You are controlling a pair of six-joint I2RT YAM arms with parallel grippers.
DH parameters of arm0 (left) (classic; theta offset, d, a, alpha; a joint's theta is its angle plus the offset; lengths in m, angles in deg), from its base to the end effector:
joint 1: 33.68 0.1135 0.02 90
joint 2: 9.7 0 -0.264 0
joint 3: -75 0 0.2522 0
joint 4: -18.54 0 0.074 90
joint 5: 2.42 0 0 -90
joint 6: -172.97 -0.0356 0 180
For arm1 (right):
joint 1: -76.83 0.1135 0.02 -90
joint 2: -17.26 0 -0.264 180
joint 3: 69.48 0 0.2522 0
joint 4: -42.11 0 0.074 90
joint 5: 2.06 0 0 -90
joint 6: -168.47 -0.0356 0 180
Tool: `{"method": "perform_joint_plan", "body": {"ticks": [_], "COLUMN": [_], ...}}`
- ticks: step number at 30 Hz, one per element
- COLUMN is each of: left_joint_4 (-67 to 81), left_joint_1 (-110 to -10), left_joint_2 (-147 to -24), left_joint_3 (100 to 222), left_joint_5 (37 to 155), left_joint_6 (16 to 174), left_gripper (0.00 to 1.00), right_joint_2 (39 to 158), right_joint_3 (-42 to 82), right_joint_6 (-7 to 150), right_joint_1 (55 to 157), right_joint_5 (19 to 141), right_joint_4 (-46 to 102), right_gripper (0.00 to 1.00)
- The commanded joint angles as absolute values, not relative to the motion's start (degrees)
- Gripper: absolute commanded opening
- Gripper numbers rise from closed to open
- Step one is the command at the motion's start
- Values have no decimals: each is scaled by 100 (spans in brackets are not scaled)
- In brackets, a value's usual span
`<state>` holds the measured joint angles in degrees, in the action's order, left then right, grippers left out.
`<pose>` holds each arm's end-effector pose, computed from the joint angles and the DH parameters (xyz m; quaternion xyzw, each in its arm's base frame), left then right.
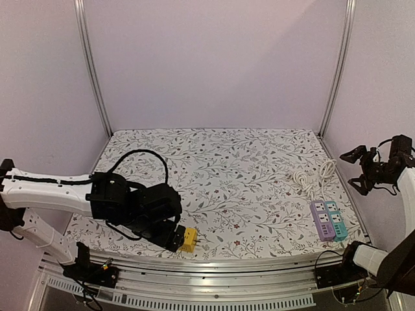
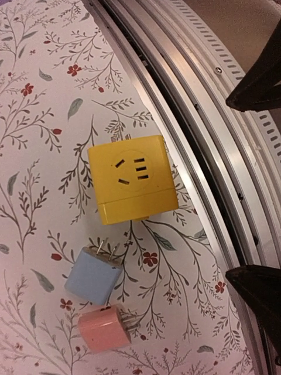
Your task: Insert the plug
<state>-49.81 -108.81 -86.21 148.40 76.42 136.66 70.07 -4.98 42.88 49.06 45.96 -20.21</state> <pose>0.0695 -0.2349 0.2533 0.1673 0.9680 -0.1031 0.1558 0.1625 -0.0587 0.2972 0.3590 0.8115 0.3579 0.2908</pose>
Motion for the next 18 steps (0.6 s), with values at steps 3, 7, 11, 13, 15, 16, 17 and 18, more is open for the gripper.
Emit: {"method": "perform_joint_plan", "body": {"ticks": [3, 7, 11, 13, 15, 16, 17, 18], "left_joint_4": [-4093, -3992, -3981, -3961, -3943, -3946, -3956, -3956], "left_joint_1": [-10961, -10941, -10847, -10803, -10763, -10752, -10744, -10742], "left_joint_2": [-9274, -9591, -9837, -9952, -10078, -10147, -10210, -10280], "left_joint_3": [14670, 14768, 14844, 14836, 14863, 14896, 14932, 14973], "left_joint_5": [7909, 7939, 7992, 8000, 8011, 8022, 8033, 8042], "left_joint_6": [13106, 12907, 12704, 12578, 12472, 12413, 12372, 12322], "left_gripper": [91, 91, 90, 89, 88, 88, 87, 87], "right_joint_2": [6723, 6498, 6207, 6117, 6009, 5950, 5906, 5829], "right_joint_3": [-144, -201, -285, -281, -272, -280, -285, -294], "right_joint_6": [4761, 4733, 4628, 4592, 4568, 4555, 4539, 4495], "right_joint_1": [4931, 4927, 4931, 4932, 4931, 4932, 4932, 4932], "right_joint_5": [4986, 4939, 5014, 5099, 5161, 5190, 5224, 5258], "right_joint_4": [-2895, -3062, -3203, -3282, -3360, -3378, -3393, -3403], "right_gripper": [99, 99, 99, 99, 99, 99, 99, 99]}}
